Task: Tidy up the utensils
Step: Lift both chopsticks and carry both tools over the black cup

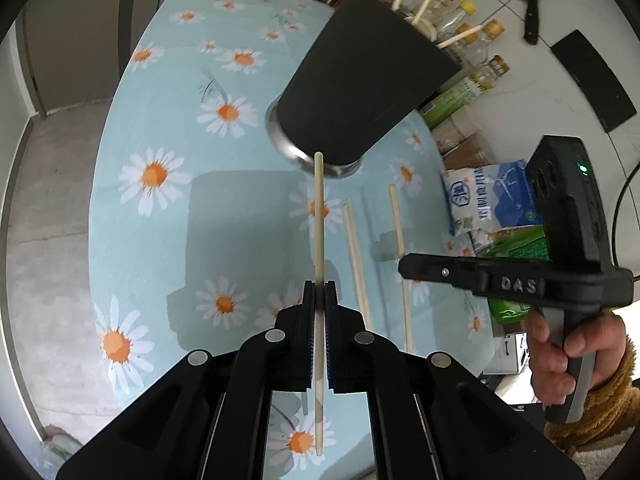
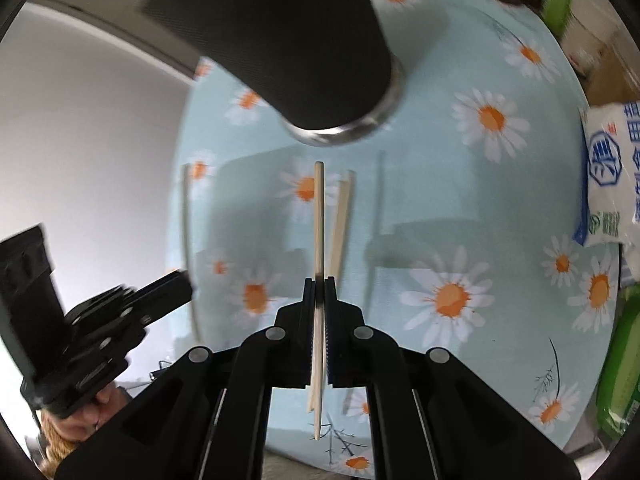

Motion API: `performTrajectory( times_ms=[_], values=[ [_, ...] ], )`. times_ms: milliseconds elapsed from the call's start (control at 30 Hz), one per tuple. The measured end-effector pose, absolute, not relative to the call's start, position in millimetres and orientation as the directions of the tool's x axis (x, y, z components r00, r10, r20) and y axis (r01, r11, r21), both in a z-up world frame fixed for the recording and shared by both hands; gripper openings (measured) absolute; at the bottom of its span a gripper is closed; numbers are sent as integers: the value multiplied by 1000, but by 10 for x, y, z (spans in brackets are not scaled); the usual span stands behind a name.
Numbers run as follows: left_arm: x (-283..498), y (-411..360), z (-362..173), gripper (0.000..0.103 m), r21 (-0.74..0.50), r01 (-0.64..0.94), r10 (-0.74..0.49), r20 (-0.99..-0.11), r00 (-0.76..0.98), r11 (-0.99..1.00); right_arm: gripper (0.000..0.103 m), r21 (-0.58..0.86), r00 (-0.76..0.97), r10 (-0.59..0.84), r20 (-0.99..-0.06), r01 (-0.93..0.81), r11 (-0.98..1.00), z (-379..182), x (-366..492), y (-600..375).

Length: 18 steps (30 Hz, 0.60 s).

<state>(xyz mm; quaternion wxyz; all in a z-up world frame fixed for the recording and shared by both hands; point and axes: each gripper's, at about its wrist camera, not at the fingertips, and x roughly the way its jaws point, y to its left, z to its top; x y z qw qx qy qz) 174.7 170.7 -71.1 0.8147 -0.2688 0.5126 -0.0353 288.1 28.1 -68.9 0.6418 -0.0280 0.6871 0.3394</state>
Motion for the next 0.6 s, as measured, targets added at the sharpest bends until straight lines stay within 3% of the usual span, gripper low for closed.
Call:
performTrajectory(
  times_ms=[300, 600],
  values=[
    [1815, 1627, -408, 3, -474, -156, -314, -762, 567, 867, 5, 510, -110, 551, -827, -558, 655, -359, 2967, -26],
    [1885, 1630, -47, 3, -494, -67, -316, -649, 692, 867, 5, 530, 71, 726, -685, -635, 562, 152, 3080, -226]
  ],
)
